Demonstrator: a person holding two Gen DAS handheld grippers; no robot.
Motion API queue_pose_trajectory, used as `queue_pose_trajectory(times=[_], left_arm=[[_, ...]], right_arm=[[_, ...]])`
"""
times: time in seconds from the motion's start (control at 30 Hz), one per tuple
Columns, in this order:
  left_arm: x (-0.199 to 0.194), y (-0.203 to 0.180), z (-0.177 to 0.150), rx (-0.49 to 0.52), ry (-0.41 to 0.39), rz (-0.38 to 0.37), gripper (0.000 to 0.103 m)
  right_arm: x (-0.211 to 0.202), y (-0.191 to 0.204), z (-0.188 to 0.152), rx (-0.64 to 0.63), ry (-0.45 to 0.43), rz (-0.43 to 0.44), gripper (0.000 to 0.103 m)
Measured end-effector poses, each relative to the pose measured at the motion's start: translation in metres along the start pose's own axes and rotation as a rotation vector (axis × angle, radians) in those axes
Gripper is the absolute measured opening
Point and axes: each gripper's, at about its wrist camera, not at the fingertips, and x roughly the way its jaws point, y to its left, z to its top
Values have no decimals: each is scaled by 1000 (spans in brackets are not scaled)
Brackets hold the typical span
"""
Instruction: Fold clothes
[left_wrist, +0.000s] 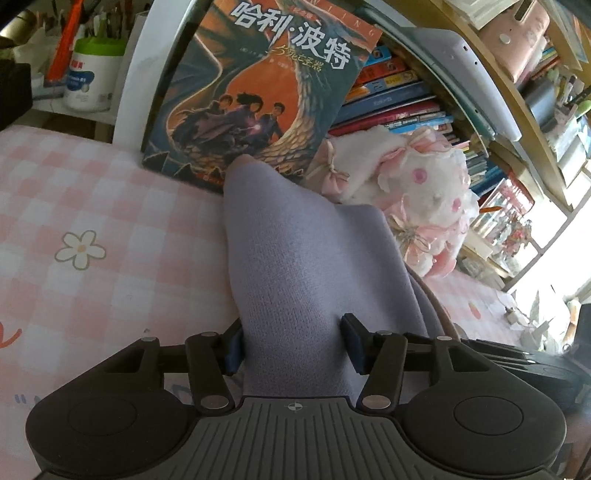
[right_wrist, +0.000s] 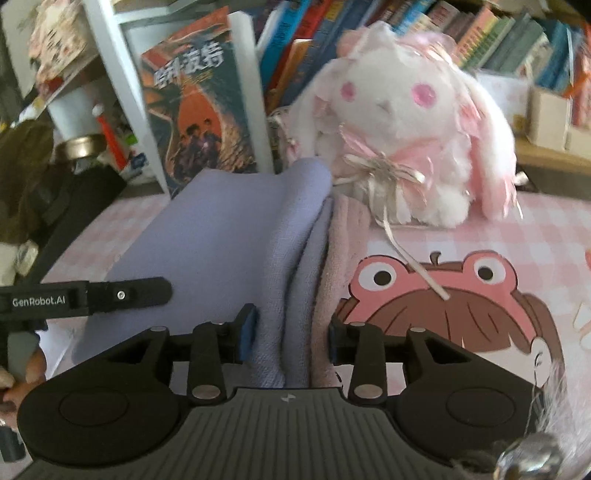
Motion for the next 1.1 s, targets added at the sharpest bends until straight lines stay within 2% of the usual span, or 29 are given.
queue_pose_trajectory(times=[0.07,0.17,0.27,0.43,0.53,0.77,0.93,1.1], left_arm=[[-4,-4,2,19,2,25,57],[-16,-13,0,58,-23,67,57],[-36,-21,-6,96,-81,97,59],[-65,-42,-25,167,-161,171,68],[-76,-54,-40,217,-184,223,77],[-94,-67,-76,256,-181,275,89],[-99,-74,-95,303,-191,348,95],[-107,-76,-103,292,-204,358,100]], right_arm=[[-2,0,0,0,-8,-20,52],[-12,5,1,-20,-27,-59,63],[-30,10,-1,-26,-67,-69,71],[-62,17,-17,-21,-133,-136,73],[-76,22,-31,-3,-158,-175,76],[-100,37,-63,11,-180,-229,87],[-109,48,-82,-30,-180,-249,90],[-116,53,-93,-37,-182,-261,94]])
